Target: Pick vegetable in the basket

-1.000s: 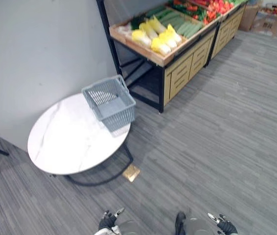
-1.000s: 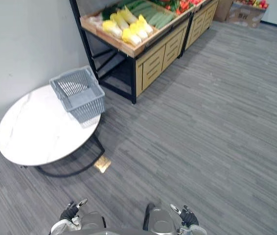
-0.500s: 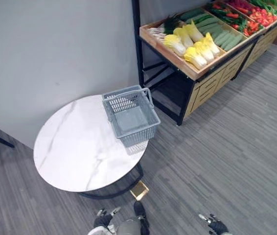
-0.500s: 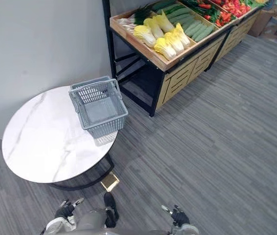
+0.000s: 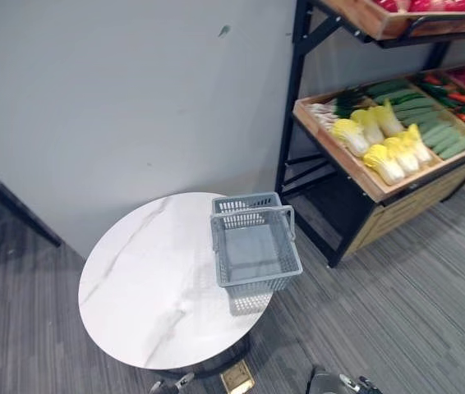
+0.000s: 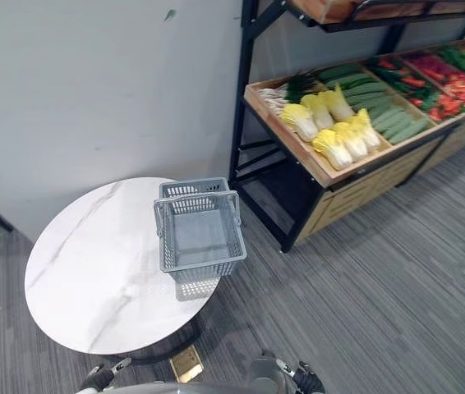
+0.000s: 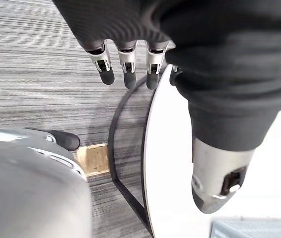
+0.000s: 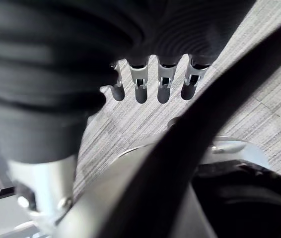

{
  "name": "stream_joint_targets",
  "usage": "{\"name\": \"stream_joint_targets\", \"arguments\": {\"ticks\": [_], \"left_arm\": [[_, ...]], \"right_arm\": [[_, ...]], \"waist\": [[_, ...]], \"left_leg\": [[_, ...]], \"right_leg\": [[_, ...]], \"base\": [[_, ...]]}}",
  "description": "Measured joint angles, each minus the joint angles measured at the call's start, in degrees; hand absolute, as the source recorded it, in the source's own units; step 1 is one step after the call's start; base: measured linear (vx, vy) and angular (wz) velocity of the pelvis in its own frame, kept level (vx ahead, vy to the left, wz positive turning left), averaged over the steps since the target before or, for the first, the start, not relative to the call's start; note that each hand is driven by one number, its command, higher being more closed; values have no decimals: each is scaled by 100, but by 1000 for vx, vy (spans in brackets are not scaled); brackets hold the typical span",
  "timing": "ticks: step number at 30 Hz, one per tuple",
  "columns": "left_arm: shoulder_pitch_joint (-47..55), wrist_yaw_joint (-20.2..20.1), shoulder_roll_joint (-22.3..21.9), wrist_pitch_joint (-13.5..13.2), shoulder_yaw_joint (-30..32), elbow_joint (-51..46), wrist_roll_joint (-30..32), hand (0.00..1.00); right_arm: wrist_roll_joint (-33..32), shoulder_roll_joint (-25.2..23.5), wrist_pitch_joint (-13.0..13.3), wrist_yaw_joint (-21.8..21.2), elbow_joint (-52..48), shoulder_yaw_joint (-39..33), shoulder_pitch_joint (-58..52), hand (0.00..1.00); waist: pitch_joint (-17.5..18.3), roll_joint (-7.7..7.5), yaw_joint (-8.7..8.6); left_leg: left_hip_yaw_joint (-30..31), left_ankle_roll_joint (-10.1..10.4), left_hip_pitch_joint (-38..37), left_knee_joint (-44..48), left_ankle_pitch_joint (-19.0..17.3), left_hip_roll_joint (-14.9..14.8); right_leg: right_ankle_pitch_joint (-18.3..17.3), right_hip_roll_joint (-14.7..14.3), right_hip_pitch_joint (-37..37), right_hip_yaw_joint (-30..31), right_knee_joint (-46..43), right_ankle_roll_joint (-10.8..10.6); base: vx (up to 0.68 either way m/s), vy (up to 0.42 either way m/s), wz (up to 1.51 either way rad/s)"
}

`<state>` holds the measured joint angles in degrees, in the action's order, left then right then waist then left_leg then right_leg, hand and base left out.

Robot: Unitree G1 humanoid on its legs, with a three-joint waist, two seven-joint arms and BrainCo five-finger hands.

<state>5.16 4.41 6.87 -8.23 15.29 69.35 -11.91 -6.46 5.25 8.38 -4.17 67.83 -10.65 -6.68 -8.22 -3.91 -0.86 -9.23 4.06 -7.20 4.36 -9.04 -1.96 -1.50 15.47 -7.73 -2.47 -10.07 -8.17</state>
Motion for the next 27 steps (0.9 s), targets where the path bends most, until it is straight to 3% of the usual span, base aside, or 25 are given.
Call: {"name": "stream_joint_targets", "arguments": {"ticks": [1,2,3,4,5,7,9,11,14,17,20,22,24,27], "left_arm": [[34,6,11,4,96,5,63,0],[125,16,-134,7,227,18,172,0],[151,16,-217,5,248,18,201,0],[162,17,-383,6,303,23,199,0],[166,16,-402,2,317,24,199,0],[171,-25,-391,1,437,57,195,0],[168,-21,-390,0,495,35,188,0],[164,-18,-390,-3,413,0,185,0],[172,57,-372,-9,202,-103,192,0],[167,198,-299,-13,-182,-117,295,0],[121,226,-129,-48,-621,-220,427,0],[81,232,55,-81,-896,-340,428,0],[38,235,119,-121,-1039,-360,426,0],[-44,238,126,-125,-1168,-375,421,0]], "right_arm": [[0,-38,-11,2,47,-1,-5,0],[3,93,-14,2,73,-19,4,0],[20,185,-14,9,71,-16,12,0],[163,344,-25,9,77,-1,92,0],[187,366,-22,9,72,0,107,0],[205,374,-23,30,111,2,148,0],[206,373,-17,80,110,4,155,0],[206,406,-14,181,110,-1,197,0],[211,487,-11,348,27,-4,342,0],[437,709,-1,601,-749,18,489,0],[977,1262,8,759,-2549,447,542,0],[1602,1888,217,887,-3697,601,807,0],[1926,2337,234,972,-4226,599,1063,0],[2423,3002,248,1141,-4985,785,1621,0]], "waist": [[15,-59,11],[36,158,15],[50,293,19],[45,551,98],[40,583,104],[25,556,95],[-34,457,89],[-36,454,77],[-63,554,46],[-80,619,-4],[-177,633,-57],[-408,477,-69],[-489,441,-90],[-630,515,-118]], "left_leg": [[68,83,-20,-2,-34,-4],[64,251,-37,-70,30,-315],[6,274,-32,-140,86,-457],[-8,482,-102,-361,234,-748],[-6,532,-104,-454,341,-811],[-12,623,-98,-604,776,-945],[-16,607,-70,-603,1000,-931],[-36,566,110,-616,1225,-878],[-110,544,273,-749,1315,-880],[-297,519,407,-979,1301,-894],[-623,420,706,-978,1089,-834],[-800,392,888,-978,1084,-719],[-872,377,1019,-977,1094,-636],[-907,295,1282,-839,1085,-550]], "right_leg": [[350,57,29,-52,40,-259],[255,-192,118,-317,17,-135],[217,-322,141,-398,60,-73],[165,-602,153,-538,113,36],[126,-667,160,-616,114,103],[28,-788,333,-900,176,259],[12,-763,500,-1077,291,284],[5,-720,541,-1314,390,295],[4,-724,488,-1543,498,297],[42,-767,259,-1424,599,257],[283,-816,-200,-1043,662,210],[642,-763,-330,-809,1023,183],[775,-702,-473,-716,1131,151],[912,-615,-719,-625,1126,133]], "base": [[372,-497,71],[312,-407,46],[363,-439,35],[223,-259,18],[240,-295,30],[172,-249,49],[84,-167,47],[23,-123,62],[-58,-56,49],[-108,30,4],[-128,77,-45],[-91,62,-41],[-55,41,-21],[5,38,-10]]}}
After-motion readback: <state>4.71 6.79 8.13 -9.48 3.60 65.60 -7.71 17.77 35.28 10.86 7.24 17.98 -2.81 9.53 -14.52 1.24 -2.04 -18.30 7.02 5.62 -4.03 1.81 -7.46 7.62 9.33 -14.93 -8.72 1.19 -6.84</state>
